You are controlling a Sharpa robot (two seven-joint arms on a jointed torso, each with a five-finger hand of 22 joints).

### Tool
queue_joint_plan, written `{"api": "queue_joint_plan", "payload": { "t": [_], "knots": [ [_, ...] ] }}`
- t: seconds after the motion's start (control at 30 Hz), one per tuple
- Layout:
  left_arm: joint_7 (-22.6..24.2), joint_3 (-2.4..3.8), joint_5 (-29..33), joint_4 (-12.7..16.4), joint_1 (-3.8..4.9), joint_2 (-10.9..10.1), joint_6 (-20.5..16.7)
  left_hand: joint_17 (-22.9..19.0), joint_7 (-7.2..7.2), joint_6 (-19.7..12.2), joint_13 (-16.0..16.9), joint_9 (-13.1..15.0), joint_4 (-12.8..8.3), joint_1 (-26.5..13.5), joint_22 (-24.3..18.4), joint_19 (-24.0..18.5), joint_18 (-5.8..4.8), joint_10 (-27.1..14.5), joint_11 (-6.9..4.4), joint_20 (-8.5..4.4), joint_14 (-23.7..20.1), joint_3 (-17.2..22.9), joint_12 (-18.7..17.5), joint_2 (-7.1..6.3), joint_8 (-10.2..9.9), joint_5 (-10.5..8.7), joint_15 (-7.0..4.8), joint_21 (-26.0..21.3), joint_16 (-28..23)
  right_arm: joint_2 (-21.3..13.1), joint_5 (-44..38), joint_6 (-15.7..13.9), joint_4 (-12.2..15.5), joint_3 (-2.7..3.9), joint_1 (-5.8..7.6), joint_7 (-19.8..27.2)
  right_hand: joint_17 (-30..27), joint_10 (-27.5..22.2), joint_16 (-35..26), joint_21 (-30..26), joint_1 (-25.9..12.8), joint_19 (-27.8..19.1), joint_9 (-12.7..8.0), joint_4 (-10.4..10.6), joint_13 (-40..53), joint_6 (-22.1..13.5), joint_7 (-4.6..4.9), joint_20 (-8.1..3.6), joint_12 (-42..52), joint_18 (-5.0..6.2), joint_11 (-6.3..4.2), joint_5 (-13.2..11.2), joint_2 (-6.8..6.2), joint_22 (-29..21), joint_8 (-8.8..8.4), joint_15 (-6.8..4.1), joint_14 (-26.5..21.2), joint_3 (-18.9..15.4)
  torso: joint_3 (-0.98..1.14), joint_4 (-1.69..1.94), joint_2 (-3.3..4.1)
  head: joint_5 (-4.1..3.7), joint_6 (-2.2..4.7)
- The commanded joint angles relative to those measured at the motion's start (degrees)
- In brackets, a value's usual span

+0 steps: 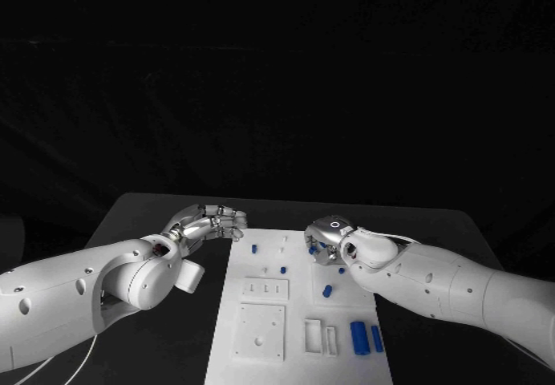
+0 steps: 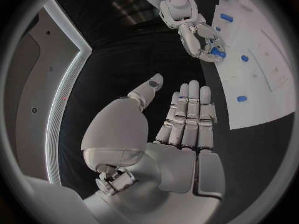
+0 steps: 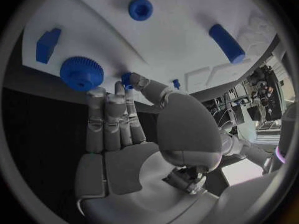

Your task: Assemble the parts on the task board

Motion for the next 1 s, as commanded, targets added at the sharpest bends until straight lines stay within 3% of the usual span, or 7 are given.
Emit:
{"api": "queue_joint_plan", "payload": {
  "t": [0.03,0.4,0.73,1.0],
  "knots": [
    [0.11,0.05,0.21,0.1,0.11,0.13,0.95,-0.1,0.09,0.46,-0.05,-0.07,-0.37,-0.5,1.25,-0.53,0.37,-0.24,-0.04,0.03,-0.35,-0.03,-0.38,0.06,-0.4,-0.35,-0.08,0.33,-0.07,-0.03,-0.83,-3.47,0.34,0.0,-0.02,-1.37,-0.15,2.15,0.4,0.6,-0.33,0.13,0.39,-0.06,0.95,0.79,-0.21,-0.68,0.76,3.1,0.09,0.15,0.15,1.44,0.47,-1.03,-0.56,0.48,-0.07,0.02,0.08,-0.06,0.1],
    [0.17,0.05,0.21,-0.03,0.11,0.14,0.71,-0.11,0.1,0.45,-0.07,-0.09,-0.41,-0.5,1.25,-0.54,0.38,-0.26,-0.03,0.03,-0.36,0.01,-0.41,0.06,-0.41,-0.4,-0.09,0.35,-0.06,0.84,-1.09,-9.21,1.39,0.06,-0.02,-4.2,-0.64,2.97,0.37,2.23,-0.41,-0.06,1.12,-0.43,2.8,1.53,-0.6,-0.92,1.37,3.1,-0.51,0.15,-0.1,1.37,0.86,-1.63,-0.72,1.15,-0.15,-0.07,0.15,-0.07,0.62],
    [0.31,0.05,0.21,-0.34,0.11,0.52,0.41,-0.12,0.1,0.45,-0.09,-0.11,-0.47,-0.49,1.25,-0.56,0.4,-0.28,-0.02,0.03,-0.38,0.06,-0.44,0.06,-0.42,-0.42,-0.09,0.37,-0.06,4.23,-1.62,-12.71,-0.99,0.1,-0.03,-6.59,-0.76,2.88,0.42,2.57,-0.34,-0.12,1.3,-0.47,3.27,1.61,-0.65,-0.99,1.37,3.1,-0.55,0.15,-0.22,1.32,0.88,-1.68,-0.73,1.43,-0.19,0.18,0.33,-0.11,1.1],
    [0.33,0.05,0.21,-0.43,0.12,0.88,0.39,-0.13,0.1,0.46,-0.1,-0.13,-0.51,-0.49,1.25,-0.57,0.41,-0.27,-0.02,0.03,-0.39,0.1,-0.45,0.06,-0.43,-0.44,-0.08,0.39,-0.05,6.13,-1.59,-13.25,-2.42,0.15,-0.03,-6.63,-0.84,2.77,0.43,2.71,-0.27,-0.18,1.38,-0.51,3.52,1.62,-0.67,-1.03,1.32,3.1,-0.55,0.15,-0.28,1.29,0.85,-1.68,-0.75,1.61,-0.25,0.19,0.41,0.07,1.22]
  ]
}}
